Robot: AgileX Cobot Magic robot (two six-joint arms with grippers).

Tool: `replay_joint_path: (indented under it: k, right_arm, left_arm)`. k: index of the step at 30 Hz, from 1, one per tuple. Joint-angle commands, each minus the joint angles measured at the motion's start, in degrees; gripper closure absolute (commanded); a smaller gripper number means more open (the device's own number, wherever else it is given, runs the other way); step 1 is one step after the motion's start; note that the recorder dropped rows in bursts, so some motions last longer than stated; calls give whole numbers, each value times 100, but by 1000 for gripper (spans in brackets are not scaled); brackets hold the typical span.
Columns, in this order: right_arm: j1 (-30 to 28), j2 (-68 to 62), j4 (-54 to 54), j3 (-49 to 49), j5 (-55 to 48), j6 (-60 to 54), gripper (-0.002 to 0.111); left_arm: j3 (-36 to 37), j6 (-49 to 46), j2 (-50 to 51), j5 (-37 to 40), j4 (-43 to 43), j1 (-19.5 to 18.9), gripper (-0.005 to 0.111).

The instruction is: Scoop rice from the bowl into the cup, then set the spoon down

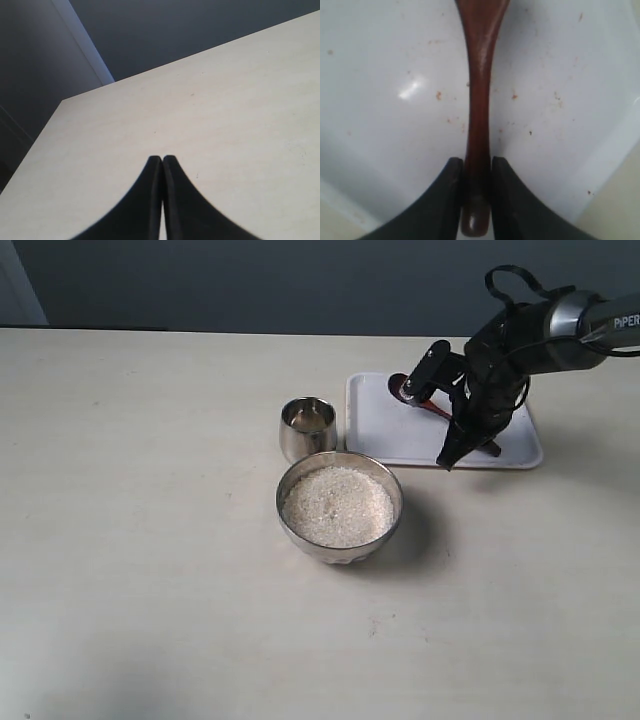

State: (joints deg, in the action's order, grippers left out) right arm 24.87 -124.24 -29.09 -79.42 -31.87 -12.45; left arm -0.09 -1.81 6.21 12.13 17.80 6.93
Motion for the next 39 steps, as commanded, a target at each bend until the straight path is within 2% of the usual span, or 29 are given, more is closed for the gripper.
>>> replay_joint_path:
  k: [1, 4, 11, 14, 28, 29, 31, 34, 39]
  right_arm:
    - [-21, 2, 185, 33, -17, 67, 109]
    - [-21, 2, 372, 33, -30, 67, 105]
    - [-21, 2, 412, 33, -41, 67, 70]
    - [-21, 2, 438, 33, -31, 67, 65]
    - [-21, 1229, 530, 33, -1004, 1062, 65]
    - [-21, 1370, 530, 33, -1172, 1245, 68]
    - [-21, 1656, 530, 33, -1619, 1478, 80]
    - [-21, 2039, 742, 33, -2471, 1548, 109]
    - [-21, 2740, 1307, 33, -3064, 1483, 108]
  left_arm:
    - [9, 17, -16, -22, -15, 61, 106]
    - [9, 17, -16, -22, -15, 61, 106]
    - [9, 17, -16, -22, -15, 61, 106]
    - [9, 17, -16, -22, -15, 61, 106]
    - [9, 17, -16, -22, -15, 61, 106]
    - [9, 17, -16, -22, -15, 61, 106]
    - [9, 17, -16, -22, -15, 61, 106]
    - [9, 17, -16, -22, -15, 61, 106]
    - [9, 17, -16, -22, -15, 61, 106]
